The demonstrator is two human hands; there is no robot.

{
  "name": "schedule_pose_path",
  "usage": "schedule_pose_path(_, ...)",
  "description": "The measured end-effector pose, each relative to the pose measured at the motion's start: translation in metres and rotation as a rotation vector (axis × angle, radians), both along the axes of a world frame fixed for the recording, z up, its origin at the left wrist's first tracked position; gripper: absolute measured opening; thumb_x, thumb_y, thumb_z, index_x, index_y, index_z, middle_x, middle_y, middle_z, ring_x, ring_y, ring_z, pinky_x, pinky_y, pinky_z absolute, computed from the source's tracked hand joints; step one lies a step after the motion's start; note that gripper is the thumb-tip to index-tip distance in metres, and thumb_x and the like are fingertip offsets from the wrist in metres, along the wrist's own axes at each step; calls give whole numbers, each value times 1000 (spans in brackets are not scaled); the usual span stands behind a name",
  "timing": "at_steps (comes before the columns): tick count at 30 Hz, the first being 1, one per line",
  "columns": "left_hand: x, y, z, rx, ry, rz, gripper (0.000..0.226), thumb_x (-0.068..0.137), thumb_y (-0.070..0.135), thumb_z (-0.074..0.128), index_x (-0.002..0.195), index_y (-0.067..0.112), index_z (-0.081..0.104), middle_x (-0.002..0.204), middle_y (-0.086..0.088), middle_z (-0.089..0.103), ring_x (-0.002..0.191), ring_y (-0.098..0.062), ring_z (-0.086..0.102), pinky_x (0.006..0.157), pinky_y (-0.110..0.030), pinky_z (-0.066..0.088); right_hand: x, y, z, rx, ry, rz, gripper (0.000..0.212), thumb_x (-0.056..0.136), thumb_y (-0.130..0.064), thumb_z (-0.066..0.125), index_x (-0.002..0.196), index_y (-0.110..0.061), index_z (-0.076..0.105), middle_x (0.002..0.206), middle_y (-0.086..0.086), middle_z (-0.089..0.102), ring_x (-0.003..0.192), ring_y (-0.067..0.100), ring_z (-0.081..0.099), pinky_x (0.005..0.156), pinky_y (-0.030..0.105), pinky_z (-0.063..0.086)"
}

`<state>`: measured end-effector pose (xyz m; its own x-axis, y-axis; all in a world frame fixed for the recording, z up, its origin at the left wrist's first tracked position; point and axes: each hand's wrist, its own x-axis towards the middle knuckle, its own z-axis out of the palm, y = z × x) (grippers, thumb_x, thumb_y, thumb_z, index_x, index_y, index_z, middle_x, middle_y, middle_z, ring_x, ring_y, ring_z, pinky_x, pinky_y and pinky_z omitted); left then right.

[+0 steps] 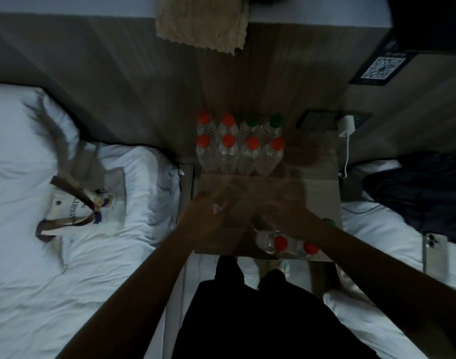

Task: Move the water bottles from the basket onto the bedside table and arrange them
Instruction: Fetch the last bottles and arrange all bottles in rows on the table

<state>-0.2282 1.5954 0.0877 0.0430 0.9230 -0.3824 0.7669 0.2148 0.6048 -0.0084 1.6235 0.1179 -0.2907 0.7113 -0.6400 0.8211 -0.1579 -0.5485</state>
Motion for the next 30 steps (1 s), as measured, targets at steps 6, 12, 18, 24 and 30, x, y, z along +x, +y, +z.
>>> schedule_pose_path(6,-2,-16,-23,-2,105,-23,34,88,18,56,120,6,55,114,-17,59,91,-30,62,70,-32,45,15,-40,-23,-35,-28,123,35,92,-16,58,119,6,57,117,26,60,106,36,59,88,42,47)
schedule_pose_path(12,-10,-21,-29,40,51,35,25,89,14,55,113,13,59,104,-10,63,89,-24,63,70,-30,46,20,-59,-43,-2,-106,137,39,91,-20,58,129,-13,53,126,12,57,114,26,55,86,28,39)
schedule_pose_path(18,-22,-22,-42,39,-5,99,30,85,22,67,113,13,58,100,-8,68,89,-21,64,72,-30,47,18,-66,-48,63,-207,84,36,90,-31,58,123,-19,50,119,8,62,105,26,61,84,34,45)
schedule_pose_path(24,-32,-15,-48,38,-1,105,31,84,23,68,111,11,59,101,-10,67,90,-26,64,77,-35,52,4,-37,-45,83,-247,108,28,92,-31,56,113,-13,54,106,7,62,93,21,58,75,26,35)
schedule_pose_path(30,-39,12,-44,67,-8,83,27,88,23,65,112,12,58,101,-6,64,89,-18,59,76,-27,45,-28,4,-43,216,-226,169,26,90,-32,60,108,-14,56,101,6,64,90,20,59,76,29,41)
